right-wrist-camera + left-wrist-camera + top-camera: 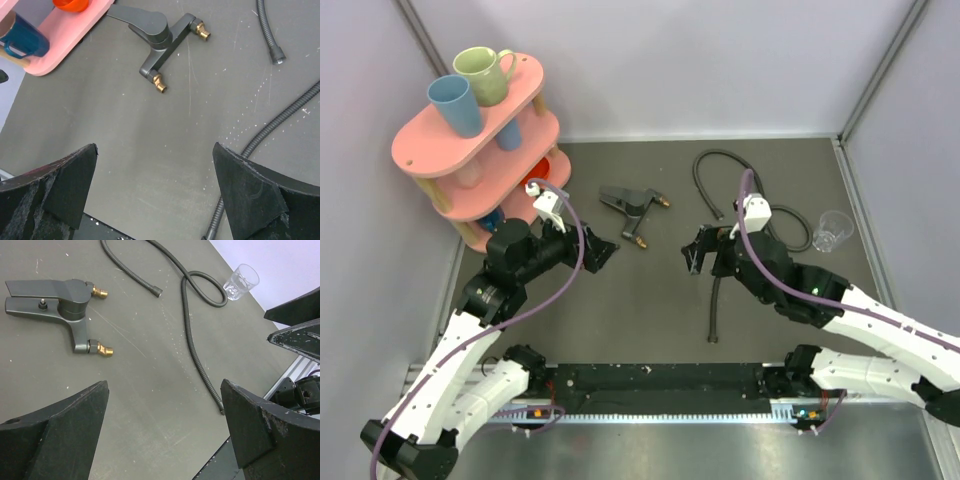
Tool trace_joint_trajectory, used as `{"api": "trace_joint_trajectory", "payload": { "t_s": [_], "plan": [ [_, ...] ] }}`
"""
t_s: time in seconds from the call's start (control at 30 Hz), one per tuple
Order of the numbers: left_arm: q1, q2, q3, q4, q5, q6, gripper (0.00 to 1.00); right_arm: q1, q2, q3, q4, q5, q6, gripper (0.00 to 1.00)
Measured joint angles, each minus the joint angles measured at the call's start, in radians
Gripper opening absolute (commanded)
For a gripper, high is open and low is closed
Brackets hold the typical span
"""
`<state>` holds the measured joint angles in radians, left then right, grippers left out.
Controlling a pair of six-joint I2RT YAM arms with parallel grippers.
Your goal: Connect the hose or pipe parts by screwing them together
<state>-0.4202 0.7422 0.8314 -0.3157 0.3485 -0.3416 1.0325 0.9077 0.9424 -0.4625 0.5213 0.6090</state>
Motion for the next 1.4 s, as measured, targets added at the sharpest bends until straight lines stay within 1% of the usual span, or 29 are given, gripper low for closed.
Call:
{"api": "trace_joint_trajectory", "payload": {
  "t_s": [0.2, 0.43, 0.5, 0.63, 0.73, 0.77, 0.83, 0.9, 1.0, 1.1, 1.17, 1.3, 1.4],
  "plan": [
    [0.000, 0.000, 0.000, -0.001, -0.018, 0.001, 0.98, 0.000, -0.007, -0.014, 0.021, 0.003, -0.016, 0.99],
    [0.000, -0.005, 0.000, -0.004, -0.066, 0.001, 0.98, -0.008, 0.024, -0.021, 0.030, 0.111, -0.079, 0.99],
    [0.000, -0.011, 0.000, -0.006, -0.083, 0.001, 0.98, -0.033, 0.056, -0.019, 0.036, 0.119, -0.103, 0.96],
    [0.000, -0.023, 0.000, -0.008, -0.108, 0.001, 0.97, -0.209, 0.202, 0.003, 0.057, 0.036, -0.207, 0.89],
    [0.000, -0.029, 0.000, -0.009, -0.116, 0.001, 0.97, -0.348, 0.338, 0.027, 0.074, -0.073, -0.296, 0.82],
    [0.000, -0.030, 0.000, -0.010, -0.120, 0.001, 0.98, -0.386, 0.381, 0.036, 0.075, -0.107, -0.324, 0.76],
    [0.000, -0.032, 0.000, -0.011, -0.124, 0.001, 0.97, -0.451, 0.474, 0.076, 0.072, -0.185, -0.383, 0.69],
    [0.000, -0.031, 0.000, -0.013, -0.126, 0.001, 0.98, -0.507, 0.584, 0.143, 0.069, -0.250, -0.431, 0.67],
    [0.000, -0.031, -0.001, -0.017, -0.126, 0.000, 0.97, -0.562, 0.729, 0.259, 0.072, -0.315, -0.473, 0.66],
    [0.000, -0.032, -0.002, -0.021, -0.126, 0.000, 0.97, -0.605, 0.838, 0.362, 0.071, -0.363, -0.490, 0.64],
    [0.000, -0.031, -0.003, -0.023, -0.126, 0.000, 0.97, -0.631, 0.917, 0.447, 0.064, -0.389, -0.499, 0.61],
    [0.000, -0.031, -0.003, -0.028, -0.126, -0.001, 0.96, -0.652, 1.066, 0.607, 0.033, -0.412, -0.513, 0.59],
    [0.000, -0.031, -0.003, -0.029, -0.126, -0.005, 0.96, -0.656, 1.137, 0.670, 0.005, -0.412, -0.521, 0.58]
  ]
}}
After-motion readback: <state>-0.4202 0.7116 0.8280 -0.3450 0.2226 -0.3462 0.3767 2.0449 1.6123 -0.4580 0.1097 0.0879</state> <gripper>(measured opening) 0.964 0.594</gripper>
